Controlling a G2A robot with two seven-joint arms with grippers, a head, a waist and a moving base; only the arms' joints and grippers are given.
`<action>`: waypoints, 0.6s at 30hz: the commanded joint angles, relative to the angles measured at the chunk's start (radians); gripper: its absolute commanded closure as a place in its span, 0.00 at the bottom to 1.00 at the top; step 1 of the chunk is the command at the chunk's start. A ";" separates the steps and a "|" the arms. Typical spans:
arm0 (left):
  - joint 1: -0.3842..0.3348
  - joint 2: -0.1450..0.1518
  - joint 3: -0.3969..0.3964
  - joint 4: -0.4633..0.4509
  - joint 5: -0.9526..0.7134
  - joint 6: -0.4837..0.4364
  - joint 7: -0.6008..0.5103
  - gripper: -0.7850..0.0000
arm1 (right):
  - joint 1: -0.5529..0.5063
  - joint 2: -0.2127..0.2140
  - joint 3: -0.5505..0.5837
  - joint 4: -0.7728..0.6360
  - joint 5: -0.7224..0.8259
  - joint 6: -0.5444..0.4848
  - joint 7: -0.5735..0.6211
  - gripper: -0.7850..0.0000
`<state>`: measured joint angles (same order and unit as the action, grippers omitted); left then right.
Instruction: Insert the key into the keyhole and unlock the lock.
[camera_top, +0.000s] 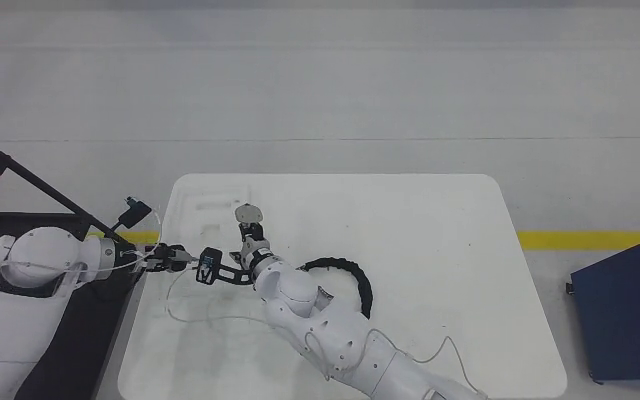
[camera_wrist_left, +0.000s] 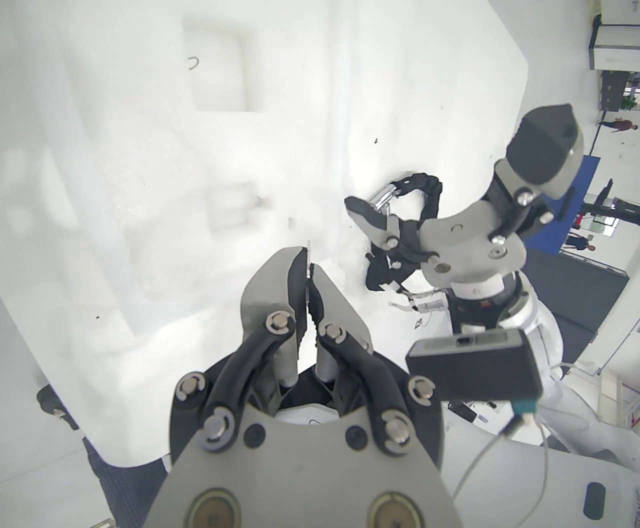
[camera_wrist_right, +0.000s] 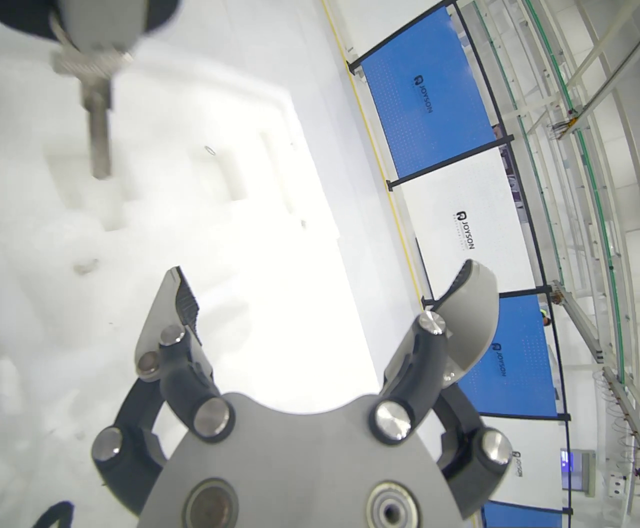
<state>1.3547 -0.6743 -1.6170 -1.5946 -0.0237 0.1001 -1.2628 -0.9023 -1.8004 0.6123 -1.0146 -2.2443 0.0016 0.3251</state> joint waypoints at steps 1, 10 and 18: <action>0.058 0.004 -0.066 -0.038 -0.002 -0.039 0.037 1.00 | -0.002 0.007 0.013 -0.001 -0.039 0.006 0.020 0.00; 0.271 0.000 -0.266 -0.129 -0.058 -0.143 0.126 1.00 | -0.028 0.023 0.035 0.006 -0.137 -0.044 0.069 0.00; 0.310 -0.003 -0.286 -0.137 -0.074 -0.147 0.123 1.00 | -0.040 -0.001 0.001 0.045 -0.104 -0.082 0.031 0.00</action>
<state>1.6643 -0.6774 -1.9035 -1.7321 -0.0965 -0.0461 -1.1383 -0.9427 -1.7987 0.6162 -0.9722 -2.3533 -0.0795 0.3595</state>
